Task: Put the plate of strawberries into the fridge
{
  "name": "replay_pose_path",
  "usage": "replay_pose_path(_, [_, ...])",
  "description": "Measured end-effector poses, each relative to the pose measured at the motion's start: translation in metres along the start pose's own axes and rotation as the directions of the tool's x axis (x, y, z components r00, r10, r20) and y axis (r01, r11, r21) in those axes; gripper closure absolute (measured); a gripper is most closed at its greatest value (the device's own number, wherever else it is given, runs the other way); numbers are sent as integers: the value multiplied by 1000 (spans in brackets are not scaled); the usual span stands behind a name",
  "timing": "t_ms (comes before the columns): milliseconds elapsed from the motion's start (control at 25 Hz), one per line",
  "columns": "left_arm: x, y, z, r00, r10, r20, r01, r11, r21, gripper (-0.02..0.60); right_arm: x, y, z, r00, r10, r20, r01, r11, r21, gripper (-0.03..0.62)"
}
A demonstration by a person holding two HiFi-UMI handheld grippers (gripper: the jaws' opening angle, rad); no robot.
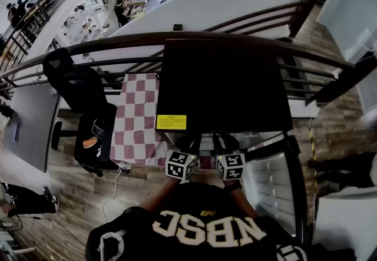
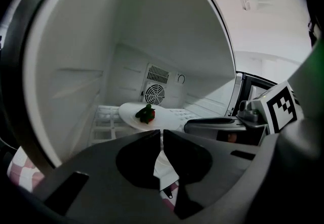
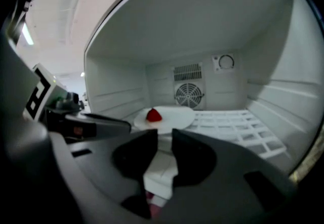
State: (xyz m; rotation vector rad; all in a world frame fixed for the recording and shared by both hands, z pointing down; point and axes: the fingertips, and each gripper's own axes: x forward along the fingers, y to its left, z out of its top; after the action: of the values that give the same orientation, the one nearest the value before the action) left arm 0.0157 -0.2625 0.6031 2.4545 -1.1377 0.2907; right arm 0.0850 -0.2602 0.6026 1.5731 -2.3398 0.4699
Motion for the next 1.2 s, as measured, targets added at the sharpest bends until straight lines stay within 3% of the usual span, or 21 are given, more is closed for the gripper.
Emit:
replay_pose_path(720, [-43,-18,-3,996,20,89,-15,998,-62,549,-50,18,11,995,14,97,-12,1000,-18,557])
replay_pose_path(1000, [-59,-37,33,983,-11,186,14,1000,-12,549,-81,11,50,964,-52,259,75,994,-81,571])
replay_pose_path(1200, [-60,-38,26,985,-15,172,19,1000,-23,549,-86,15,53,959,-42,281,71,993,-93,571])
